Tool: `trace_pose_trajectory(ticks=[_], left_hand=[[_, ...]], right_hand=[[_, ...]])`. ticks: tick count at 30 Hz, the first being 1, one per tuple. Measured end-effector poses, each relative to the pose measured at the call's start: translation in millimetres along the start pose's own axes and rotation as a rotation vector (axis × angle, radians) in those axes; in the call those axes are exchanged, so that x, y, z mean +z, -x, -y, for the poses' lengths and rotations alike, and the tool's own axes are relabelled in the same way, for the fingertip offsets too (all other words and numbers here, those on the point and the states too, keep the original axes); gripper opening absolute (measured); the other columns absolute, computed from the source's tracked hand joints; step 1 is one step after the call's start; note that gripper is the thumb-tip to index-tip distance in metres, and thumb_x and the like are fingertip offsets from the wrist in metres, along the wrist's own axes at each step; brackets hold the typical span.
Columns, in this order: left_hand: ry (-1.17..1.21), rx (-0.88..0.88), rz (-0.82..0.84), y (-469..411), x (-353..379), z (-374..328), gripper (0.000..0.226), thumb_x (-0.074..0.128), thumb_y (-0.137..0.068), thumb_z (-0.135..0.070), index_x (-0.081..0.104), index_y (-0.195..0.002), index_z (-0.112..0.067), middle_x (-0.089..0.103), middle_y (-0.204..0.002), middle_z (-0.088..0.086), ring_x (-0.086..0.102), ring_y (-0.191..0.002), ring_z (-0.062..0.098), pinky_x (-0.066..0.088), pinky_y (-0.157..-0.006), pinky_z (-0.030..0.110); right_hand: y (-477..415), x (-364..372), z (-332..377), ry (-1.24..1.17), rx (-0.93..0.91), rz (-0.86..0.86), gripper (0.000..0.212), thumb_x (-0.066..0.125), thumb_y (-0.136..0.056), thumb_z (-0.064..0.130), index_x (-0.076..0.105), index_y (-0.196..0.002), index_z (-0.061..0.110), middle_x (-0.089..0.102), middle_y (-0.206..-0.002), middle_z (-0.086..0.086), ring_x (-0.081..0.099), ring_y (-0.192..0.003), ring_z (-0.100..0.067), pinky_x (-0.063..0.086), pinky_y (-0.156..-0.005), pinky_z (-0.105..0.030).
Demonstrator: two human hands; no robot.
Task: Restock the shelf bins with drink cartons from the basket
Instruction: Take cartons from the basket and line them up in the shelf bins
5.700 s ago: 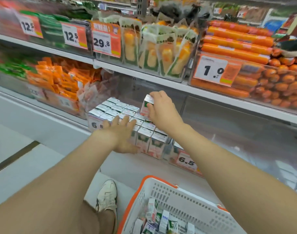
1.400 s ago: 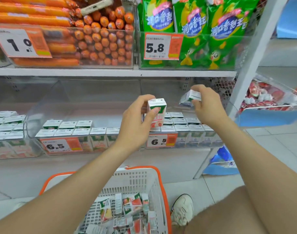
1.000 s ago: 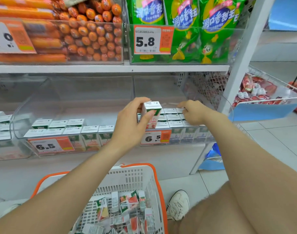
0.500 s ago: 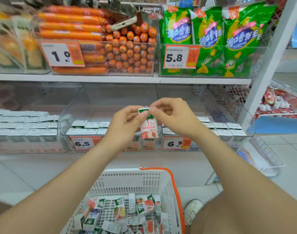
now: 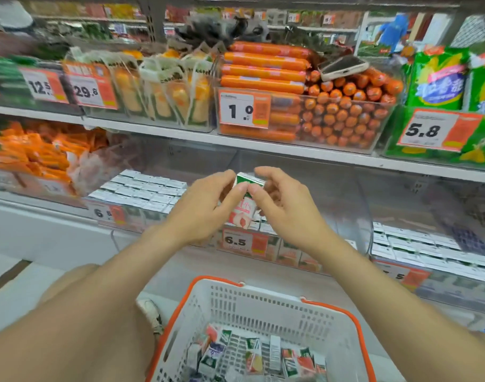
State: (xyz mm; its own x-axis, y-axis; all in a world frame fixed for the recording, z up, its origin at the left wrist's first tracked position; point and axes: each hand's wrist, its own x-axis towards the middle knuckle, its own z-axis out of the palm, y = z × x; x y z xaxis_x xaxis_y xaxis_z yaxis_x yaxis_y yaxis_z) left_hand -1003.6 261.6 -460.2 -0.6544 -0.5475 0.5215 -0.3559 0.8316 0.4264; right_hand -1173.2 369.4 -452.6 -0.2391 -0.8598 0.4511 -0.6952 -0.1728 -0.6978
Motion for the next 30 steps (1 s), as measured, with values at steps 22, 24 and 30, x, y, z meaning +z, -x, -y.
trace_pose_trajectory(ticks=[22, 24, 30], left_hand=[[-0.398, -0.456, 0.632, 31, -26, 143, 0.087, 0.021, -0.098, -0.079, 0.004, -0.168, -0.030, -0.007, -0.176, -0.001, -0.008, -0.161, 0.033, 0.001, -0.125, 0.062], [-0.405, -0.456, 0.632, 30, -25, 140, 0.085, 0.023, -0.100, -0.076, 0.011, -0.167, -0.026, 0.000, -0.176, 0.003, -0.002, -0.161, 0.035, 0.006, -0.125, 0.062], [-0.455, -0.418, 0.480, 32, -34, 116, 0.051, 0.053, -0.100, -0.052, 0.044, -0.136, -0.016, 0.041, -0.136, 0.011, 0.042, -0.129, 0.035, 0.039, -0.104, 0.049]], right_hand=[[-174, 181, 6, 0.831, 0.107, 0.520, 0.011, 0.057, -0.101, 0.015, 0.047, -0.098, 0.009, 0.046, -0.095, -0.009, 0.054, -0.078, -0.030, 0.044, -0.069, -0.037], [-175, 186, 5, 0.870, 0.089, 0.610, 0.004, 0.052, -0.100, 0.010, 0.048, -0.100, 0.009, 0.052, -0.104, -0.011, 0.055, -0.080, -0.030, 0.045, -0.069, -0.038], [-154, 177, 10, 0.884, -0.031, 0.618, 0.021, 0.050, -0.095, 0.011, 0.040, -0.077, 0.015, 0.043, -0.085, -0.006, 0.058, -0.085, -0.036, 0.044, -0.068, -0.037]])
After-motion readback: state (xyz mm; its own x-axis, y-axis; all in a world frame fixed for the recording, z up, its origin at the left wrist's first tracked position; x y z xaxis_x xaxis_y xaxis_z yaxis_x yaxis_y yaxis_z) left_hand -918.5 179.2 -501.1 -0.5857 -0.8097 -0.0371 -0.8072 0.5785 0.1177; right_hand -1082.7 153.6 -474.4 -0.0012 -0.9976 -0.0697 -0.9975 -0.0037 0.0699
